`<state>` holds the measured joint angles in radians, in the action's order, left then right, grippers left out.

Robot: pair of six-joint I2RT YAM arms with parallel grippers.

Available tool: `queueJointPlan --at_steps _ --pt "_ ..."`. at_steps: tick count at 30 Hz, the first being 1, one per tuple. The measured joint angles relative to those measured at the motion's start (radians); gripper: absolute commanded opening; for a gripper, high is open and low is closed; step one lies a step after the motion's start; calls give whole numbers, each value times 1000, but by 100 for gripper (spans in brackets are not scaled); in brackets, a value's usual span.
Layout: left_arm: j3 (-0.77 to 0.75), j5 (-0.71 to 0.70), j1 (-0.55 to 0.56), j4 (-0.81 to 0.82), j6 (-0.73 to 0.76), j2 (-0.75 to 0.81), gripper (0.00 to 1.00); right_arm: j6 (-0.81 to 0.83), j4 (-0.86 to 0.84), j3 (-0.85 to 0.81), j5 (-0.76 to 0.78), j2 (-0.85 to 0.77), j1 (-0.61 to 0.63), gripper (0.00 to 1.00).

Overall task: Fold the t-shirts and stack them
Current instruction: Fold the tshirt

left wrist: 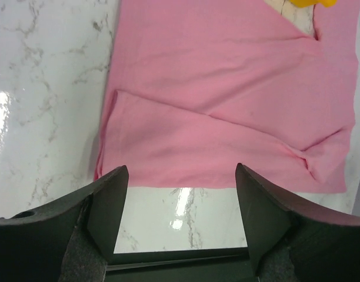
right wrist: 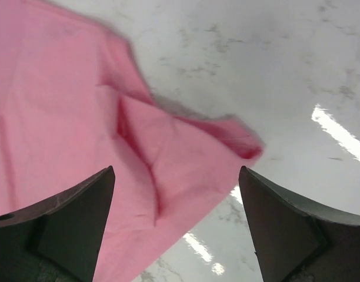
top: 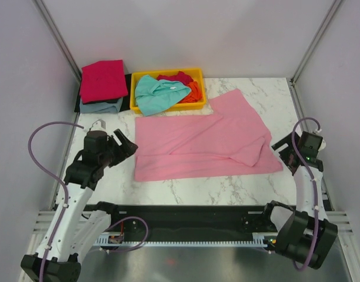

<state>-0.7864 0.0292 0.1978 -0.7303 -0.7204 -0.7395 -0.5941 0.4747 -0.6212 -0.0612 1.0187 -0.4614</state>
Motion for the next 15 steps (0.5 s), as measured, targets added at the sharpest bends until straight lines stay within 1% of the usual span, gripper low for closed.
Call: queueJointPlan --at_steps 1,3,5,7,11,15 --pt "-12 -12 0 0 18 6 80 -8 -4 0 6 -28 45 94" --pt "-19 -46 0 -4 58 28 81 -24 -21 0 3 -58 119 91" --pt "-22 -73 0 -21 99 44 80 -39 -60 0 -9 -46 187 87" --pt "-29 -92 0 -35 135 50 80 -51 -98 0 -12 3 237 85" --pt "-32 -129 0 -42 174 61 80 -68 -137 11 9 90 315 81" --pt "-32 -140 0 -42 190 63 80 -85 -179 34 19 126 346 81"
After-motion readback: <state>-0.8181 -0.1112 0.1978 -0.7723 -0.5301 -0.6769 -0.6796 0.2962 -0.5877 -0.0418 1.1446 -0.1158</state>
